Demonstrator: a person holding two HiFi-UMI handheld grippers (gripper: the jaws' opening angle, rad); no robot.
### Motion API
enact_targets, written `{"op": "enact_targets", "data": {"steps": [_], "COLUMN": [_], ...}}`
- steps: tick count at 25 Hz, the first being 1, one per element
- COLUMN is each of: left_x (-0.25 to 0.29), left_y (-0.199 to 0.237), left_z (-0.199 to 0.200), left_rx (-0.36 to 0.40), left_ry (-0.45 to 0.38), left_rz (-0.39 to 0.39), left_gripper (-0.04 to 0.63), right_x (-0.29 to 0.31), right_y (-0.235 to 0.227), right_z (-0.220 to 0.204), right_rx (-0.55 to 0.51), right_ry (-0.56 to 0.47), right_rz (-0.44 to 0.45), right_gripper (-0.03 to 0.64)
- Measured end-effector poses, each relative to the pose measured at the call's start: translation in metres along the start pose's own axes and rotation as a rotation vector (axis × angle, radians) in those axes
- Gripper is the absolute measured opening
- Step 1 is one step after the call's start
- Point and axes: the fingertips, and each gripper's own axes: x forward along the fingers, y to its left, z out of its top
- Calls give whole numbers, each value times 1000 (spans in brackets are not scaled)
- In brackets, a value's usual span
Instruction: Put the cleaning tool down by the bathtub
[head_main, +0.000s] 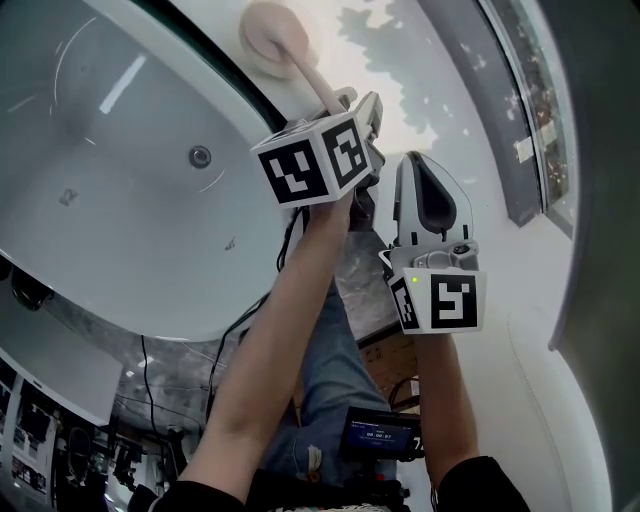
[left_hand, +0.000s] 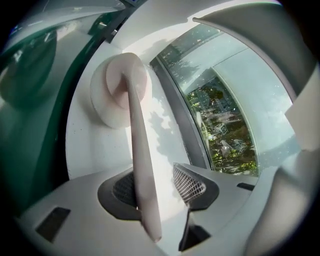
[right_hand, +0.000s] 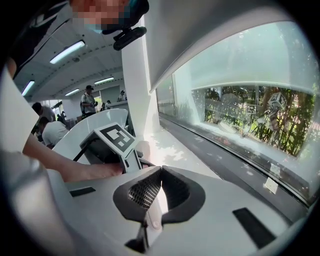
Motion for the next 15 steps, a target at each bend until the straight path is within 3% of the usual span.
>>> {"op": "enact_targets", "data": {"steps": [6, 10, 15], "left_x": [-3, -12, -17], "left_y": [4, 9, 14], "left_z": [-3, -4, -13], "left_rx": [28, 75, 75], "left_ry": [6, -2, 1], "left_rz": [50, 118, 177], "left_gripper": [242, 258, 268], "right_x": [4, 2, 2], "right_y": [4, 4, 1], "right_z": [-1, -1, 5], "right_rx": [-3, -4, -2], "right_ry": [8, 12, 3], "right_rz": [8, 10, 3], "right_gripper": [26, 26, 26]}}
